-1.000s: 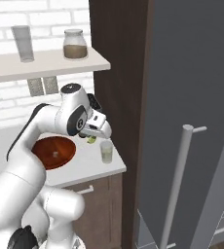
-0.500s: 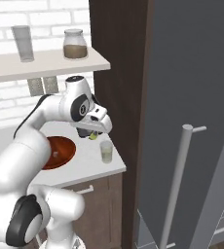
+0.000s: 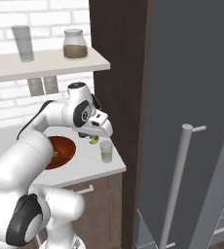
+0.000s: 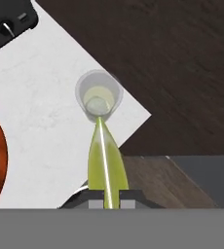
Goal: Grab a lemon wedge from the fridge and one ice cube from the ice bowl, and put them in the glass of lemonade.
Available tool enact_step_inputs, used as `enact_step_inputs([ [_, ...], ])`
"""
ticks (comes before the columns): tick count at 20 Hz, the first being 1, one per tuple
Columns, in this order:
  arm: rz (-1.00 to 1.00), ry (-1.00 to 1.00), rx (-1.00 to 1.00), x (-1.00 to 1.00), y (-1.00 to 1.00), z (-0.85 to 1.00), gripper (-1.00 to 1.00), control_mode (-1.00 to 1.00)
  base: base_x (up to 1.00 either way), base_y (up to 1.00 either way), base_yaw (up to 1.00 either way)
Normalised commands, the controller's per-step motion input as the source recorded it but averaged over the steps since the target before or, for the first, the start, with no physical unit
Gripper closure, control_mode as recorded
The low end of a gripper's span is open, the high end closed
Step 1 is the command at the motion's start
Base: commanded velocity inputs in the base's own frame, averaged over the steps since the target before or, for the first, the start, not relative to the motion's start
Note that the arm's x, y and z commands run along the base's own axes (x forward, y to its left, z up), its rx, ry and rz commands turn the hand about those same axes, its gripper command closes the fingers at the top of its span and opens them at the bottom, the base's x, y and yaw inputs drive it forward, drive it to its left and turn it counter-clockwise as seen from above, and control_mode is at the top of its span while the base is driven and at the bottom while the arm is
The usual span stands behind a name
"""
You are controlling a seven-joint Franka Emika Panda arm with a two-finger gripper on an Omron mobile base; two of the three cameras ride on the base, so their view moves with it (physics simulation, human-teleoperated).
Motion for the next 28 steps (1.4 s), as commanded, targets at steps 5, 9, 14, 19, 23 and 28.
enact_step_inputs([
  [5,0.0,-0.22,0.02,0.04,0.0,-0.12,1.0,-1.0,0.0,0.0,0.0],
  [9,0.0,-0.17,0.02,0.24,0.0,0.0,1.0,-1.0,0.0,0.0,0.0],
  [14,0.0,-0.05,0.0,0.3,0.0,0.0,1.0,-1.0,0.0,0.0,0.0],
  [19,0.0,0.03,-0.03,0.14,0.0,-0.29,1.0,-1.0,0.0,0.0,0.0],
  [23,0.0,0.07,-0.03,0.22,0.0,-0.16,1.0,-1.0,0.0,0.0,0.0],
  [28,0.0,0.08,-0.02,0.32,0.04,0.03,1.0,-1.0,0.0,0.0,0.0],
])
